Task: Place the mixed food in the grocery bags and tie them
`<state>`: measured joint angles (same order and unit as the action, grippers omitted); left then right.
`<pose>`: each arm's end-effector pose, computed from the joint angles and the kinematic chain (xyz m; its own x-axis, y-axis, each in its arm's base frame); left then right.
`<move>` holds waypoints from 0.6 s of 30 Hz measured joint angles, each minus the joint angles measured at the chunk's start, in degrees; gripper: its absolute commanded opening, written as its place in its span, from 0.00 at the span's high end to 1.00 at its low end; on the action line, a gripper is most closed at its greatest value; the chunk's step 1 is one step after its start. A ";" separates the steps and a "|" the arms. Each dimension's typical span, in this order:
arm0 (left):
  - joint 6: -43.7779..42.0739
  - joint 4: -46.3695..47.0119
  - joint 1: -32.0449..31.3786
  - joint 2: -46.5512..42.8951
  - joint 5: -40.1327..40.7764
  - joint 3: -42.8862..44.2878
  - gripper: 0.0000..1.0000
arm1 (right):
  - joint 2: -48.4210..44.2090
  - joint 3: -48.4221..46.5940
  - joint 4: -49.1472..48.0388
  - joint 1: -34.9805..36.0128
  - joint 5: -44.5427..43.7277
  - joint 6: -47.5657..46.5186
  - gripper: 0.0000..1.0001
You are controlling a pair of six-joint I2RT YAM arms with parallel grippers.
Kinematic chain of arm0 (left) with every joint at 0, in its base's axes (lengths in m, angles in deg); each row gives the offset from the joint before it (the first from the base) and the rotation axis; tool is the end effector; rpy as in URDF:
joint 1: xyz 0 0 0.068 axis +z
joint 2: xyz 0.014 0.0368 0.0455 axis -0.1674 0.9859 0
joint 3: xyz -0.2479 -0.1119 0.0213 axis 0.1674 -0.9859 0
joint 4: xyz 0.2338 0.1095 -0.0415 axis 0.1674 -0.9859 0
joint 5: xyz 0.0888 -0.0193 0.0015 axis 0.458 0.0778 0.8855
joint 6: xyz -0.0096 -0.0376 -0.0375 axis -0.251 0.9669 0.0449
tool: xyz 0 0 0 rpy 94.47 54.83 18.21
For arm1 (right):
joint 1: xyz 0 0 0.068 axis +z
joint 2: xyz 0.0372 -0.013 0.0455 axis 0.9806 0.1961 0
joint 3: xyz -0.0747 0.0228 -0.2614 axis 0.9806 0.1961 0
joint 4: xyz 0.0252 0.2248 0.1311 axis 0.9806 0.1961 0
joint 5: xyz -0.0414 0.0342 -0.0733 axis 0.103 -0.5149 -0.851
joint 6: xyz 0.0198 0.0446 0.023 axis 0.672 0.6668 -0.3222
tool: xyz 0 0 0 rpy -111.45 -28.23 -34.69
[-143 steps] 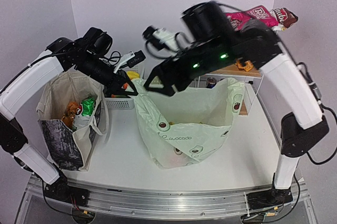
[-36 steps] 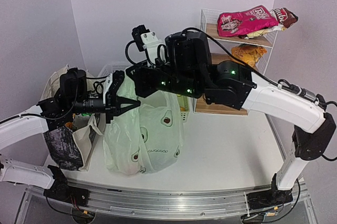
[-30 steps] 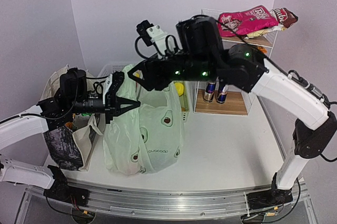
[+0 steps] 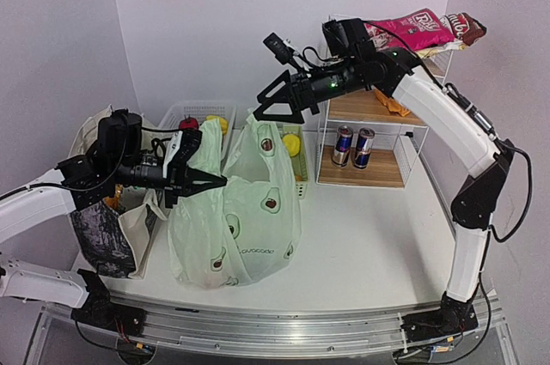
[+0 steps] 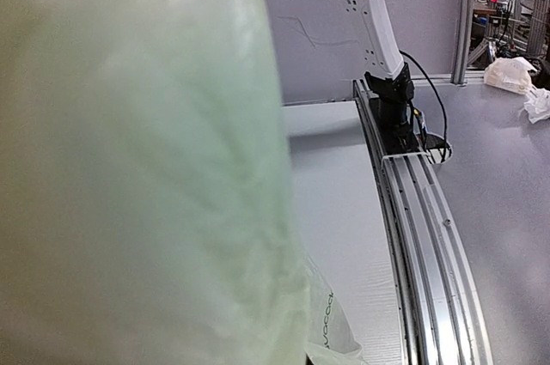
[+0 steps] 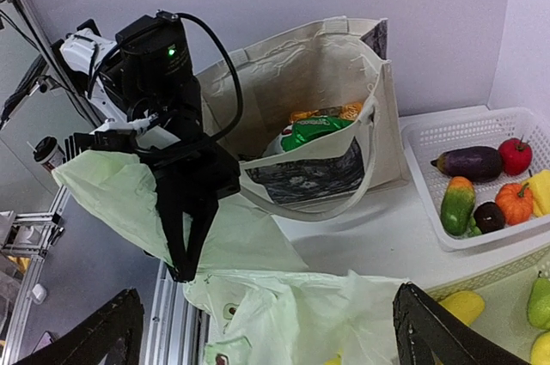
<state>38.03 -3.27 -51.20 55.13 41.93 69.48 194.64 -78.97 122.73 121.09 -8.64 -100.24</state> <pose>0.1594 -0.1735 0.3344 0.2114 0.2231 -0.9516 0.9741 0.0317 0.2238 0.2954 0.3031 0.4496 -0.0899 -0.3235 -0.9419 -0.9959 0.0426 0.0804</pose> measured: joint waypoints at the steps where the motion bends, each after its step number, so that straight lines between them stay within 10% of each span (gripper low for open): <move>1: -0.02 -0.13 0.00 0.04 -0.01 0.27 1.00 | 0.17 0.20 -0.49 0.20 0.54 0.11 0.02; 18: -0.01 -1.46 0.04 0.07 -0.86 1.28 1.00 | 0.89 8.31 -3.68 1.26 -1.19 -3.69 0.14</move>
<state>38.02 -4.73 -51.16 55.21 41.08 70.76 195.53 -70.66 119.04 122.35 -9.83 -103.93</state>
